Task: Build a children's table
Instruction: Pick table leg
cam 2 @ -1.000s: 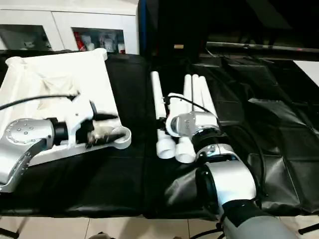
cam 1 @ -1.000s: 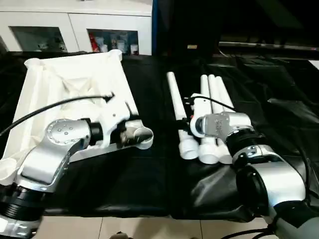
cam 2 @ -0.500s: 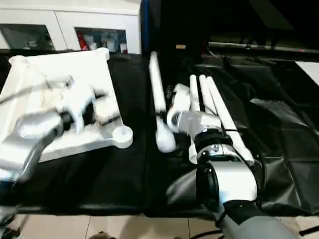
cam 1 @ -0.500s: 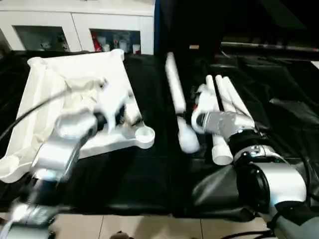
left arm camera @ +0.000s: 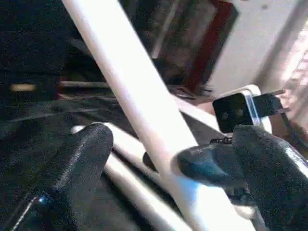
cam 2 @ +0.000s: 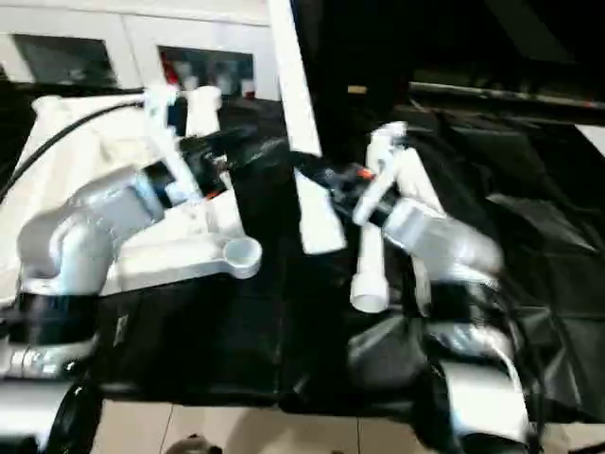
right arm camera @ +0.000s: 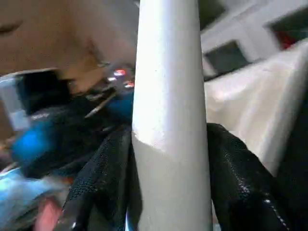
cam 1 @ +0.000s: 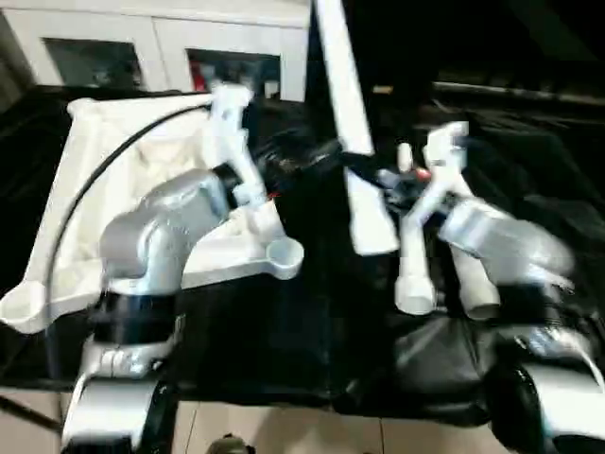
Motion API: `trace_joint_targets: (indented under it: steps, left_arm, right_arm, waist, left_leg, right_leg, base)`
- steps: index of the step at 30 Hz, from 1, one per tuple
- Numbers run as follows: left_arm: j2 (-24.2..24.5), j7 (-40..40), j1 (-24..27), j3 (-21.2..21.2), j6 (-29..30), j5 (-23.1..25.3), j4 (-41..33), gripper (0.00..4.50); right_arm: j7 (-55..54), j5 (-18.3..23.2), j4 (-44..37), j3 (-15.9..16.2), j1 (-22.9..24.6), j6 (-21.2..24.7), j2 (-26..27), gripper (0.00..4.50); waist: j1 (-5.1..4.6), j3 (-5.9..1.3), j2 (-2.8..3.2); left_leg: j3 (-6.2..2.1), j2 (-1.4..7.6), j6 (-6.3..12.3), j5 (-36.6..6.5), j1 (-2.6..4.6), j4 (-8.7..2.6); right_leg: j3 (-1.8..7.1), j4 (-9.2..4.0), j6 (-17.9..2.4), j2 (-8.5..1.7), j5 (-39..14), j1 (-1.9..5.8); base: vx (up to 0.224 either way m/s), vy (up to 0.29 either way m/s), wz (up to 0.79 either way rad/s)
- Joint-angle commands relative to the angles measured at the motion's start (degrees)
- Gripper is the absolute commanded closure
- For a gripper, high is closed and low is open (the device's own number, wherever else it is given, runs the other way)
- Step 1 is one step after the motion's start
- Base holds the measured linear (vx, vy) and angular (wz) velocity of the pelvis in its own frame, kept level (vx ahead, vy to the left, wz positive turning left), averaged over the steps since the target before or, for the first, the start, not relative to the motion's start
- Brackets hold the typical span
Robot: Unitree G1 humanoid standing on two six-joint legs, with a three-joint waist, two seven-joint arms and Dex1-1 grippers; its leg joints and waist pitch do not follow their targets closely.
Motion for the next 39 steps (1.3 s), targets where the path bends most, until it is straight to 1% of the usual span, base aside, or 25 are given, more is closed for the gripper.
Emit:
trace_joint_targets:
  steps: [1,2,3,4,5,6,11,12,15,18,19,22,24,25,26,27,29,30,31,32,33,35,37,38,39]
  left_arm:
    - [-0.59,0.48,-1.21,-0.46,1.54,-0.66,1.57,0.00]
    - [-0.85,0.66,-1.38,-0.20,1.67,-0.95,1.75,0.00]
    - [-1.27,0.94,-1.66,0.24,1.93,-1.45,2.00,0.00]
    - [-1.87,1.18,-2.10,0.98,2.65,-2.53,2.00,0.00]
    - [-2.10,1.20,-2.28,1.24,2.98,-2.99,1.92,0.00]
    - [-2.37,1.07,-2.53,1.49,3.59,-3.86,1.60,0.00]
    - [-3.48,1.64,-2.90,2.53,5.04,-6.07,1.17,0.00]
    - [-4.28,2.22,-3.22,3.57,5.60,-7.33,1.25,0.00]
    - [-3.91,2.29,-2.73,3.77,6.06,-7.74,0.72,0.00]
    - [-3.17,3.12,-1.92,3.98,6.28,-7.11,1.05,0.00]
    - [-3.31,3.60,-1.86,4.57,6.54,-7.67,0.90,0.17]
    - [-3.91,5.59,-2.55,5.07,7.17,-7.48,1.14,0.34]
    - [-5.30,9.81,-3.74,6.14,7.62,-6.81,2.76,0.46]
    - [-5.45,10.27,-3.87,6.28,7.67,-6.75,2.98,0.46]
    - [-5.74,11.19,-4.13,6.58,7.75,-6.65,3.45,0.65]
    - [-7.19,15.81,-5.57,8.49,7.64,-6.16,6.17,0.71]
    - [-8.32,19.14,-6.68,10.22,7.25,-6.15,8.28,0.80]
    - [-8.32,19.14,-6.68,10.22,7.25,-6.15,8.28,0.89]
    - [-9.18,20.86,-7.14,11.57,7.04,-6.68,8.91,1.00]
    - [-9.19,20.89,-7.15,11.59,7.04,-6.69,8.92,1.09]
    - [-10.16,23.36,-7.63,13.15,6.70,-7.37,9.48,1.09]
    - [-11.17,26.38,-8.26,14.87,6.23,-8.05,10.23,1.16]
    - [-11.89,28.92,-8.82,15.94,5.71,-7.95,10.93,1.44]
    - [-12.23,29.92,-8.99,16.40,5.59,-7.90,11.18,1.44]
    - [-12.48,30.67,-9.05,16.65,5.60,-7.78,11.33,1.56]
  right_arm:
    - [2.04,2.15,-5.06,0.54,0.55,1.33,-0.68,2.68]
    - [2.17,2.12,-5.51,0.79,0.71,1.36,-0.75,2.68]
    - [2.33,2.07,-6.15,1.18,0.96,1.41,-0.85,2.68]
    - [2.31,1.96,-7.01,1.91,1.34,1.29,-1.06,2.68]
    - [2.29,1.81,-7.37,2.34,1.52,1.16,-1.18,2.68]
    - [2.39,1.71,-8.29,3.24,2.02,1.05,-1.42,2.68]
    - [1.96,1.47,-10.37,4.47,2.92,1.16,-1.52,2.68]
    - [0.71,0.49,-10.80,4.71,2.97,0.71,-1.12,2.68]
    - [-2.83,-0.58,-9.16,3.22,1.68,-1.36,-0.05,2.68]
    - [-2.33,0.68,-9.95,3.03,1.46,-1.11,-0.41,2.68]
    - [-2.54,-0.88,-11.27,4.81,1.92,-2.14,-0.79,2.68]
    - [-4.85,-5.69,-12.60,8.42,2.24,-5.38,-0.63,2.68]
    - [-6.80,-10.26,-14.32,12.23,2.69,-8.50,-0.18,2.68]
    - [-6.99,-10.71,-14.48,12.61,2.74,-8.84,-0.13,2.68]
    - [-7.41,-11.66,-14.76,13.39,2.82,-9.54,-0.04,2.68]
    - [-10.97,-17.31,-14.57,17.33,2.85,-13.87,0.38,2.68]
    - [-14.49,-22.79,-13.80,20.81,2.67,-18.06,0.54,2.68]
    - [-14.49,-22.79,-13.80,20.81,2.67,-18.06,0.54,2.68]
    - [-17.40,-25.57,-13.04,21.99,2.47,-20.26,1.14,2.68]
    - [-17.46,-25.62,-13.02,22.00,2.47,-20.29,1.16,2.68]
    - [-20.29,-27.61,-12.28,22.45,2.25,-21.78,1.97,2.68]
    - [-22.97,-29.33,-11.63,22.74,2.01,-23.10,2.82,2.68]
    - [-25.52,-30.61,-10.80,22.75,1.69,-24.46,3.96,2.68]
    - [-26.66,-31.15,-10.35,22.67,1.53,-25.11,4.46,2.68]
    - [-27.19,-31.49,-9.98,22.74,1.47,-25.64,4.80,2.68]
  waist:
    - [0.15,-4.61,0.22]
    - [0.08,-4.51,0.46]
    - [0.08,-4.54,0.39]
    - [0.10,-4.60,0.70]
    - [0.00,-4.58,0.56]
    - [-0.04,-4.53,0.59]
    - [-0.05,-4.50,0.51]
    - [-0.04,-4.51,0.48]
    - [-0.10,-4.44,0.39]
    - [-0.10,-4.50,0.53]
    - [-0.15,-4.47,0.39]
    - [-0.19,-4.47,0.48]
    - [-0.38,-4.40,0.50]
    - [-0.41,-4.37,0.46]
    - [-0.44,-4.34,0.46]
    - [-0.61,-4.32,0.64]
    - [-0.75,-4.30,0.60]
    - [-0.86,-4.25,0.54]
    - [-0.81,-4.32,0.58]
    - [-0.86,-4.36,0.64]
    - [-0.99,-4.39,0.57]
    - [-1.01,-4.39,0.60]
    - [-1.07,-4.36,0.48]
    - [-1.06,-4.35,0.57]
    - [-1.06,-4.34,0.47]
  left_leg:
    - [-0.24,2.08,3.45,0.14,0.13,-3.39]
    - [-0.25,2.07,2.73,-0.88,0.17,-3.45]
    - [-0.26,2.11,1.94,-1.23,0.24,-3.52]
    - [-0.34,2.09,1.64,-1.17,0.23,-3.48]
    - [-0.30,2.10,1.27,-1.32,0.21,-3.52]
    - [-0.36,2.09,1.01,-1.68,0.19,-3.56]
    - [-0.38,2.09,0.95,-1.75,0.16,-3.58]
    - [-0.39,2.12,0.91,-1.57,0.13,-3.59]
    - [-0.35,2.06,0.53,-1.81,0.14,-3.66]
    - [-0.40,2.06,0.49,-1.64,0.15,-3.67]
    - [-0.40,2.08,0.57,-1.52,0.12,-3.68]
    - [-0.43,2.07,0.16,-0.81,0.08,-3.65]
    - [-0.40,2.07,-0.39,-1.39,0.03,-3.62]
    - [-0.41,2.00,-0.41,-1.62,0.07,-3.66]
    - [-0.44,1.95,-0.39,-2.17,0.09,-3.74]
    - [-0.50,2.03,-0.87,-2.66,0.12,-3.74]
    - [-0.53,1.84,-1.84,-2.98,0.14,-3.70]
    - [-0.54,1.76,-1.79,-3.00,0.05,-3.75]
    - [-0.61,1.86,-1.52,-2.86,0.08,-3.81]
    - [-0.63,1.92,-1.43,-2.59,0.08,-3.77]
    - [-0.58,1.81,-1.34,-2.03,0.01,-3.71]
    - [-0.56,1.75,-1.07,-2.07,0.03,-3.64]
    - [-0.57,1.79,-0.57,-2.64,0.05,-3.72]
    - [-0.61,1.84,-0.57,-2.57,0.00,-3.72]
    - [-0.60,1.84,-0.46,-2.92,0.05,-3.76]
  right_leg:
    - [2.58,-3.68,-14.67,-4.33,4.37,4.24]
    - [2.58,-4.03,-14.09,-4.35,2.70,4.22]
    - [2.59,-4.06,-14.11,-4.38,1.85,4.23]
    - [2.56,-3.96,-14.17,-4.38,1.81,4.24]
    - [2.54,-4.03,-14.15,-4.30,1.90,4.20]
    - [2.49,-4.15,-14.13,-4.29,1.50,4.21]
    - [2.54,-4.22,-13.77,-4.28,1.26,4.20]
    - [2.55,-4.15,-13.74,-4.32,1.35,4.19]
    - [2.55,-4.31,-13.49,-4.33,0.32,4.04]
    - [2.57,-4.21,-12.94,-4.22,0.63,4.12]
    - [2.57,-4.22,-12.83,-4.21,0.91,4.13]
    - [2.54,-4.13,-12.53,-4.22,1.78,4.09]
    - [2.57,-4.18,-12.32,-4.24,1.56,4.08]
    - [2.59,-4.33,-12.19,-4.26,1.22,4.12]
    - [2.62,-4.42,-11.77,-4.24,0.29,4.18]
    - [2.62,-4.48,-11.47,-4.23,-0.27,4.03]
    - [2.61,-4.66,-10.64,-4.28,-1.38,4.07]
    - [2.65,-4.69,-10.51,-4.20,-1.53,4.16]
    - [2.66,-4.54,-10.47,-4.17,-0.95,4.18]
    - [2.66,-4.44,-10.61,-4.16,-0.22,4.10]
    - [2.66,-4.33,-11.26,-4.07,1.80,4.09]
    - [2.69,-4.22,-11.70,-4.01,2.81,4.09]
    - [2.68,-4.33,-11.84,-4.06,2.54,4.15]
    - [2.69,-4.28,-11.72,-4.11,2.47,4.14]
    - [2.65,-4.35,-11.50,-4.09,2.04,4.17]
  base:
    - [0.000,0.000,0.00]
    - [0.000,0.000,0.00]
    - [0.000,0.000,0.00]
    - [0.000,0.000,0.00]
    - [0.000,0.000,0.00]
    - [0.000,0.000,0.00]
    - [0.000,0.000,0.00]
    - [0.000,0.000,0.00]
    - [0.000,0.000,0.00]
    - [0.000,0.000,0.00]
    - [0.000,0.000,0.00]
    - [0.000,0.000,0.00]
    - [0.000,0.000,0.00]
    - [0.000,0.000,0.00]
    - [0.000,0.000,0.00]
    - [0.000,0.000,0.00]
    - [0.000,0.000,0.00]
    - [0.000,0.000,0.00]
    - [0.000,0.000,0.00]
    - [0.000,0.000,0.00]
    - [0.000,0.000,0.00]
    - [0.000,0.000,0.00]
    - [0.000,0.000,0.00]
    - [0.000,0.000,0.00]
    - [0.000,0.000,0.00]
